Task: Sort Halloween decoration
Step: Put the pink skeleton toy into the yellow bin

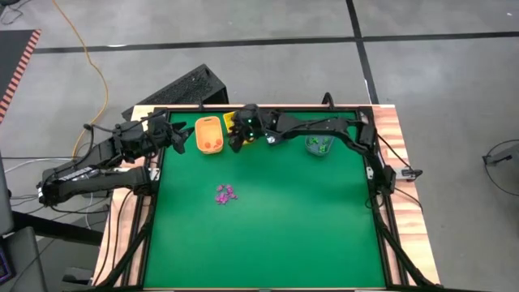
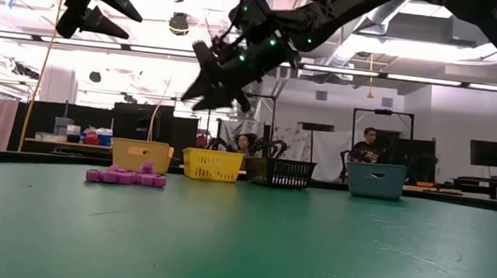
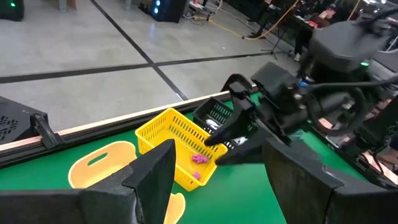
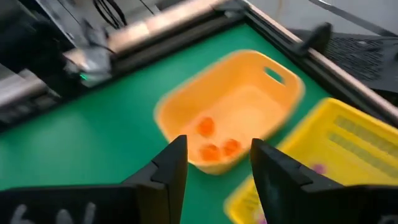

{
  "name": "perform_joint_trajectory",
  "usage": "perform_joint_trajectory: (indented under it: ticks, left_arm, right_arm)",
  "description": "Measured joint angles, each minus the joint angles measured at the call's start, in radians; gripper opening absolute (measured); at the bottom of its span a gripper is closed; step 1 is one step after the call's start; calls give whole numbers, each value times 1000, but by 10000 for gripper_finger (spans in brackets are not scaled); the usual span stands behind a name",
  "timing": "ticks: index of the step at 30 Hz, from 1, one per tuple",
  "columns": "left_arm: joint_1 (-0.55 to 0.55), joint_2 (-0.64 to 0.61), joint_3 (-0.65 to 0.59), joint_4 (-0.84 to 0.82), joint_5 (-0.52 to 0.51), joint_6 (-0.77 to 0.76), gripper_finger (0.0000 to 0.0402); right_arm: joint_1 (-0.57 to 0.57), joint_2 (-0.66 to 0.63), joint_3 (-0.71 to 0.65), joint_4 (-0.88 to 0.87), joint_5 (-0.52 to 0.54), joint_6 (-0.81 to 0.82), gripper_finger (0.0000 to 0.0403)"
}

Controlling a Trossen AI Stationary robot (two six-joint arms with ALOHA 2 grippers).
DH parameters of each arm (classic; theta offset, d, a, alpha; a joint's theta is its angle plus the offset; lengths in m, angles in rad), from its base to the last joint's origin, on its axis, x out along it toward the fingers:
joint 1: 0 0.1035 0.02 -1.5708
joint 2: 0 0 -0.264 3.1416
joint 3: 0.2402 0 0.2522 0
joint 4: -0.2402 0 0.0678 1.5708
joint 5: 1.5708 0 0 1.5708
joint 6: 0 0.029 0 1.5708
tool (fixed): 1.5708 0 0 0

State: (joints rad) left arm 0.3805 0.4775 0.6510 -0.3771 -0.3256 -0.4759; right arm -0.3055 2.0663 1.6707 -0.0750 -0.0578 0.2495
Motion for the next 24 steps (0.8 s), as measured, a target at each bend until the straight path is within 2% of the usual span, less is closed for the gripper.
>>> perform_joint_trajectory:
  ticks: [6, 9, 16, 24]
  left_arm:
    - [0, 0, 0, 0, 1, 0, 232]
    - [0, 0, 0, 0, 1, 0, 232]
    - [0, 0, 0, 0, 3, 0, 232]
    - [0, 0, 0, 0, 3, 0, 232]
  right_arm:
    - [64, 0, 0, 113, 6, 50, 168]
    - [95, 0, 0, 137, 57, 68, 168]
    - [137, 0, 1, 82, 125, -3, 168]
    - [159, 0, -7, 18, 177, 38, 159]
